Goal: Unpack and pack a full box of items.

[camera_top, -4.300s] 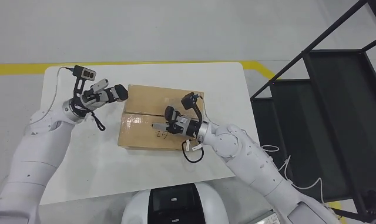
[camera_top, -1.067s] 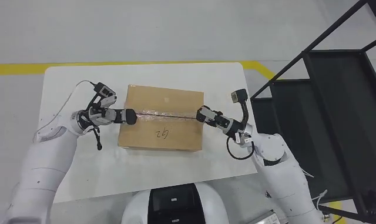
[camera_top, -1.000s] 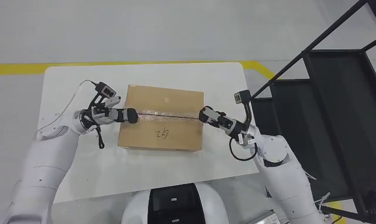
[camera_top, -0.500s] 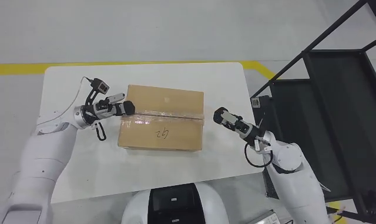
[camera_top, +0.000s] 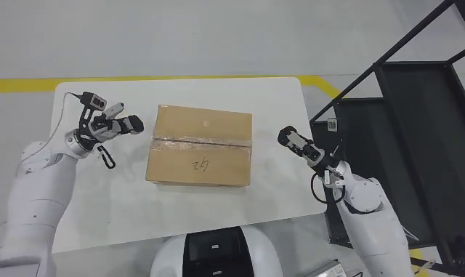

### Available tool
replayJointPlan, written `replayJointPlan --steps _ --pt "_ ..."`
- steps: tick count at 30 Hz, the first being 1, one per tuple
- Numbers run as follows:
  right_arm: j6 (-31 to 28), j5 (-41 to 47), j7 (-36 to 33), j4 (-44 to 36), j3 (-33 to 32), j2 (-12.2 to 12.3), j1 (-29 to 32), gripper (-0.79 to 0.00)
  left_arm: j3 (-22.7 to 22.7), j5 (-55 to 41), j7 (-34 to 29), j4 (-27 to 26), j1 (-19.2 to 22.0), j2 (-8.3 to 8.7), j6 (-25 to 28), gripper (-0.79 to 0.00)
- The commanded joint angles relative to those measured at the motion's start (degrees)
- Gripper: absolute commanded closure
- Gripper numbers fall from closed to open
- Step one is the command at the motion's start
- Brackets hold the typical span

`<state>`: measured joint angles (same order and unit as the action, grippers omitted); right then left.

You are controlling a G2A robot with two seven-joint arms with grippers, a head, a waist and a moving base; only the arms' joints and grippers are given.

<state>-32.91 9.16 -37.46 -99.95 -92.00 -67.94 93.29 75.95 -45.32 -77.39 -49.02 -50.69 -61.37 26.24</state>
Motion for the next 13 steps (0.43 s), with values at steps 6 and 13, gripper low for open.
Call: replayJointPlan --steps 6,13 --pt "-1.95 -2.12 1.90 1.43 0.56 -0.07 -1.02 -0.785 1.26 -9.31 3.48 -0.24 -0.74 -1.09 2.41 -0.785" --pt "-1.95 -2.11 1.90 1.43 0.56 -0.07 -1.02 -0.784 1.27 -9.31 3.49 -0.24 -0.74 -1.09 2.41 -0.785"
